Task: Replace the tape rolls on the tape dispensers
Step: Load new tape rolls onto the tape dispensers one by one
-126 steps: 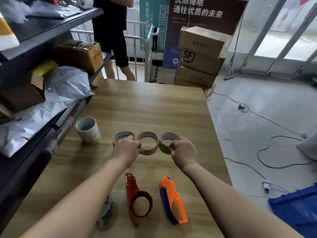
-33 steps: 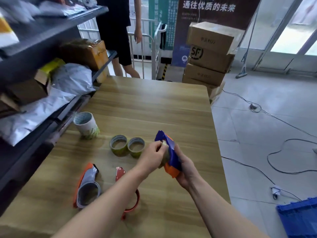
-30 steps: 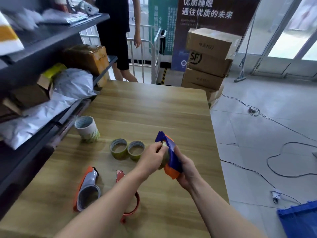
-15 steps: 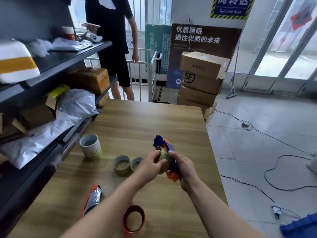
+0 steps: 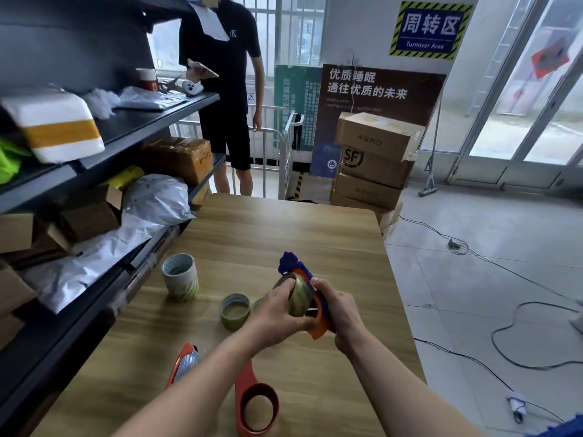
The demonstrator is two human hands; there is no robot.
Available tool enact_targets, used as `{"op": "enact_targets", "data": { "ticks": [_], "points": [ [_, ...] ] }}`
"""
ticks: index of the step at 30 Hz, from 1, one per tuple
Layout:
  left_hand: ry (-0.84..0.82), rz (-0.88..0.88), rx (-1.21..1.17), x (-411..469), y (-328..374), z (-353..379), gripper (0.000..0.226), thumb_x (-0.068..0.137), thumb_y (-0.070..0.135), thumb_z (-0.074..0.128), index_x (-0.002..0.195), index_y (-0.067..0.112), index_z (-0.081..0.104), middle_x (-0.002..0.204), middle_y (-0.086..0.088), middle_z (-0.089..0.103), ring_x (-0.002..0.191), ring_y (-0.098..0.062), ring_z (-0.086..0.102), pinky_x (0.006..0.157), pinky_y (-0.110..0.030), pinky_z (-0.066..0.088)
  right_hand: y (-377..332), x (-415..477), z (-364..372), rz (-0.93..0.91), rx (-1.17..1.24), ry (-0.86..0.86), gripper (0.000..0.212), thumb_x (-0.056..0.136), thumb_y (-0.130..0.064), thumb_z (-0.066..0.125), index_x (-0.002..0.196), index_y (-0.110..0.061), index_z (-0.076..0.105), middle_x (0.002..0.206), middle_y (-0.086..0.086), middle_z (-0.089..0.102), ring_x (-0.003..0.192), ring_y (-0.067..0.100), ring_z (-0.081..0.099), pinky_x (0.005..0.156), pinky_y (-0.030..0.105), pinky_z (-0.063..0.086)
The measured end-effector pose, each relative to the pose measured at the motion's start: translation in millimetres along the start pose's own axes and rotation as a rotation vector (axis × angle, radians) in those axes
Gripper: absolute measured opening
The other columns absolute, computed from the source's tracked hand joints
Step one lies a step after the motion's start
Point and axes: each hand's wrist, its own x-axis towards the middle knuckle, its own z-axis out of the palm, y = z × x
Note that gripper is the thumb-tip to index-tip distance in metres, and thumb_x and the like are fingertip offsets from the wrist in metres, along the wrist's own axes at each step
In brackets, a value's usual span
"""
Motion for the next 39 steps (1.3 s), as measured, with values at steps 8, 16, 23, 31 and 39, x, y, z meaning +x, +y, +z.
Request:
{"op": "enact_targets", "data": {
  "ticks": [8,16,23,31,39],
  "points": [
    [0.145,-0.038,0.014,-3,2,-12,0.014,0.086,0.032,0.065,0.077,0.022,0.06,0.084,0.002,0.054,0.08,-0.018,0.053,0.072,-0.033,0.043,3,-4,5,0.034,-0.1,0.042,0.054,0.082,-0.052,0.062,0.096,-0.001,0.071,0.087,0.015,0.076,0.067,0.023,0.061,0.062,0.03,0.045],
    [0.312,-0.031,-0.289,-7,7,-19,0.029,0.078,0.034,0.074,0.084,0.006,0.073,0.11,0.002,0.054,0.107,-0.02,0.056,0.089,-0.046,0.052,-4,-8,7,0.002,-0.173,0.099,0.052,0.081,-0.06,0.057,0.088,-0.009,0.058,0.072,0.006,0.05,0.053,0.014,0.038,0.049,0.026,0.031],
    [0.164,-0.234,-0.464,-12,18,-27,0.047,0.067,0.063,0.066,0.073,0.017,0.068,0.075,0.004,0.069,0.071,-0.014,0.067,0.074,-0.043,0.056,-3,-15,9,-0.046,-0.129,0.087,0.064,0.084,-0.058,0.057,0.112,-0.001,0.057,0.083,0.009,0.056,0.061,0.015,0.045,0.052,0.025,0.036],
    [-0.164,-0.348,-0.503,-16,13,-29,0.049,0.073,0.031,0.066,0.117,0.016,0.052,0.11,-0.013,0.064,0.101,-0.031,0.062,0.096,-0.052,0.047,-4,-23,17,-0.031,-0.064,0.083,0.057,0.086,-0.055,0.058,0.111,-0.005,0.048,0.094,0.011,0.058,0.08,0.022,0.056,0.062,0.031,0.048],
    [0.061,-0.358,-0.269,-12,-2,-29,0.065,0.085,0.056,0.056,0.141,0.033,0.032,0.141,-0.011,0.045,0.121,-0.031,0.05,0.087,-0.038,0.049,3,-21,11,0.01,-0.126,0.023,0.063,0.087,-0.06,0.052,0.116,-0.005,0.054,0.11,0.019,0.064,0.1,0.033,0.062,0.067,0.031,0.05]
  ]
}}
